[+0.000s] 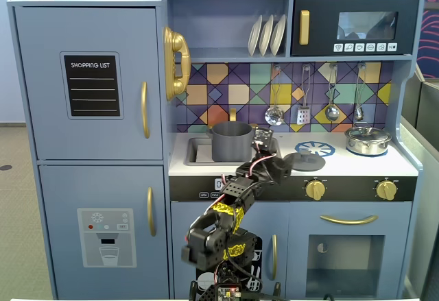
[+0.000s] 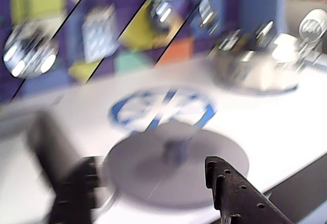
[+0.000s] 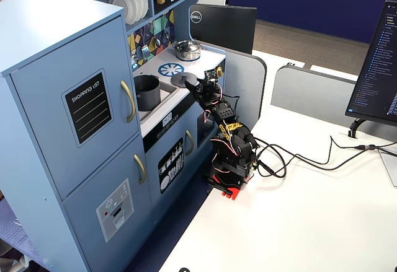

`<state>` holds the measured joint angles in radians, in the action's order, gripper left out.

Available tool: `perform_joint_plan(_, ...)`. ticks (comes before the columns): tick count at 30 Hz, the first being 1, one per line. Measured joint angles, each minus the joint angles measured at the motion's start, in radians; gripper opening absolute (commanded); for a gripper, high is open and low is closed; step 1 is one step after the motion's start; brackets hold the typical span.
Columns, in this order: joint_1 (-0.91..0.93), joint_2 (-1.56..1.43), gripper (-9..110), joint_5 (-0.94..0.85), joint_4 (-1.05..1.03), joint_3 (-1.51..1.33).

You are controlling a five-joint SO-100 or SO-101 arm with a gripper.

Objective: Pick up the lid from the counter and put it on the gray recipient

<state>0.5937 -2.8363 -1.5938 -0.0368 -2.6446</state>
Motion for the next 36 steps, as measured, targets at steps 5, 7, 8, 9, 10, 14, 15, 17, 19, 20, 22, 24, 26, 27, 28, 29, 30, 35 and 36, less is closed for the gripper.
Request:
perform_joint_plan(5,0.054,0.163,27,0.0,0.101,0.049)
perform_joint_plan(7,0.06,0.229,27,0.003,0.117,0.086)
perform_joint_plan(8,0.06,0.262,26,0.012,0.123,0.106)
perform_joint_plan(9,0.055,0.295,26,0.021,0.124,0.127)
perform_joint_plan(10,0.052,0.327,26,0.029,0.124,0.149)
perform_joint_plan(14,0.052,0.445,25,0.046,0.124,0.221)
perform_joint_plan(15,0.051,0.472,25,0.049,0.126,0.238)
perform_joint_plan(17,0.051,0.526,25,0.051,0.135,0.268)
perform_joint_plan(19,0.051,0.577,24,0.051,0.144,0.299)
perform_joint_plan(20,0.051,0.6,24,0.051,0.152,0.311)
perform_joint_plan(22,0.048,0.646,24,0.051,0.166,0.336)
perform_joint_plan(24,0.041,0.687,23,0.051,0.179,0.357)
perform_joint_plan(26,0.032,0.726,23,0.051,0.189,0.379)
perform_joint_plan(27,0.028,0.744,23,0.051,0.193,0.391)
perform_joint_plan(28,0.02,0.761,23,0.051,0.196,0.402)
perform_joint_plan(29,0.017,0.778,23,0.051,0.201,0.41)
perform_joint_plan(30,0.015,0.792,23,0.051,0.206,0.419)
perform_joint_plan(35,0.012,0.862,22,0.051,0.216,0.462)
perform_joint_plan(36,0.009,0.876,22,0.051,0.222,0.469)
